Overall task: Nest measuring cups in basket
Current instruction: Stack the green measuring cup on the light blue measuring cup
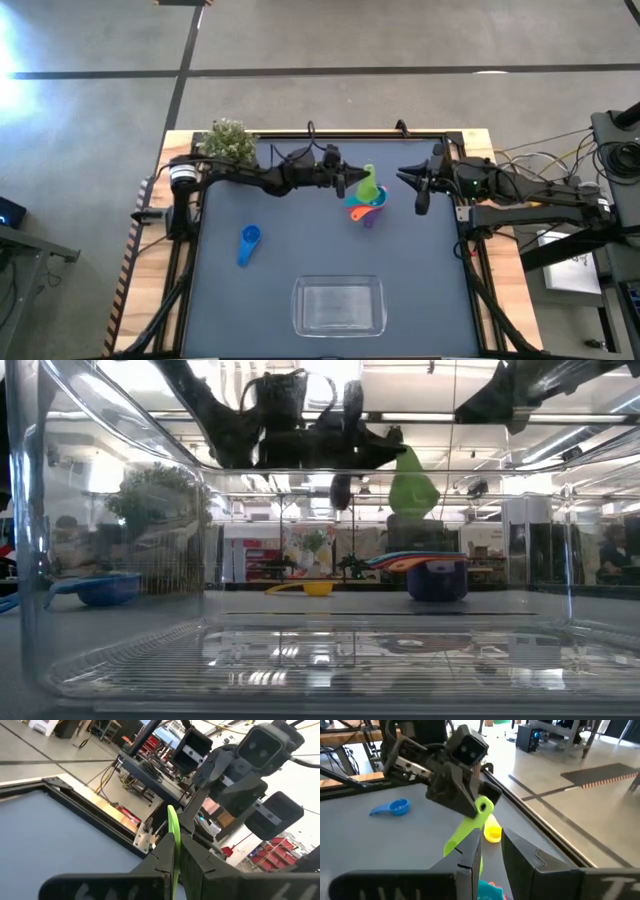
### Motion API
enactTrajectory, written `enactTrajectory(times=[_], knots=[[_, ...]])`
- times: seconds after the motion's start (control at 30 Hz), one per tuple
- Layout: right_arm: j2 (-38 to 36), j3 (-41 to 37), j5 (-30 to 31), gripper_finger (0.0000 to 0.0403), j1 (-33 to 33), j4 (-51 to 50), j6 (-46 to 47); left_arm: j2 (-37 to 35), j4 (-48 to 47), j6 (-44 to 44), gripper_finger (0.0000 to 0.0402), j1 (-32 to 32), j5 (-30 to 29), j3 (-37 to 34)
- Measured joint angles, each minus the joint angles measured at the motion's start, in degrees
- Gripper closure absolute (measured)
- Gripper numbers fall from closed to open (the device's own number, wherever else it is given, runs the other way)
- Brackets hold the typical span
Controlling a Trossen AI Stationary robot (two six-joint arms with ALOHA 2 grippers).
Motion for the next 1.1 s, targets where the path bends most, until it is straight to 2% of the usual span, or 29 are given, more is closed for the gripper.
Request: enactTrajectory(times=[0.17,0.37,0.47,1.1], knots=[[0.14,0.02,0.02,0.0342,0.00,1.33,-1.09,6.08,0.11,-3.49,0.0402,-0.04,0.34,4.21],[0.24,0.11,0.00,0.0339,0.00,0.77,-1.08,16.34,6.52,-11.50,0.0402,0.35,6.04,11.88],[0.24,0.11,-0.03,0.0340,0.00,0.56,-0.54,19.11,7.18,-13.25,0.0402,0.88,6.25,14.03],[0.35,-0.36,-0.24,0.0346,0.00,-0.69,-1.38,15.92,19.54,-16.25,0.0401,6.06,5.03,5.21]])
